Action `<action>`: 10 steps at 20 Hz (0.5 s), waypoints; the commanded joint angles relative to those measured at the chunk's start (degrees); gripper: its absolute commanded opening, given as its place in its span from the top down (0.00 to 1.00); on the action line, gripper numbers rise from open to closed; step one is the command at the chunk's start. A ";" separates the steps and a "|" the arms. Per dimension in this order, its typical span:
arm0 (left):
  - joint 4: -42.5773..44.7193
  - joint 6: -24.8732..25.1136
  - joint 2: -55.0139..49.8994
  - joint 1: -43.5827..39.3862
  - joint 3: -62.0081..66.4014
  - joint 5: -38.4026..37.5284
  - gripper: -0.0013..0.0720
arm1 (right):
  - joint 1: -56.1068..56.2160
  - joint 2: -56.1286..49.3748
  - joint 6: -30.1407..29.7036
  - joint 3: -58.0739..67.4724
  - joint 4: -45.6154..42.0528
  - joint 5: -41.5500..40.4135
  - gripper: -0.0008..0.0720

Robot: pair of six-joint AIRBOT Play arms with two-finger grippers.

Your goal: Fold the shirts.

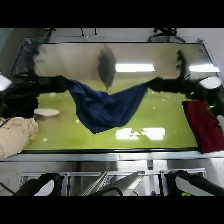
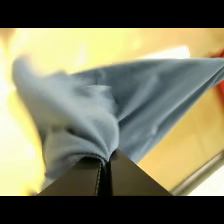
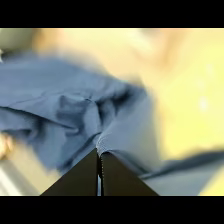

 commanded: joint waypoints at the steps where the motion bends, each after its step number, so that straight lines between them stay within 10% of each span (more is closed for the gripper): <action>1: -3.19 -0.76 9.07 5.60 10.64 -4.28 0.96 | -2.23 7.28 0.63 15.52 -0.98 0.33 0.97; 10: 3.43 -1.75 17.09 25.27 28.59 -7.02 0.96 | -3.26 8.79 5.90 35.15 -21.16 0.55 0.97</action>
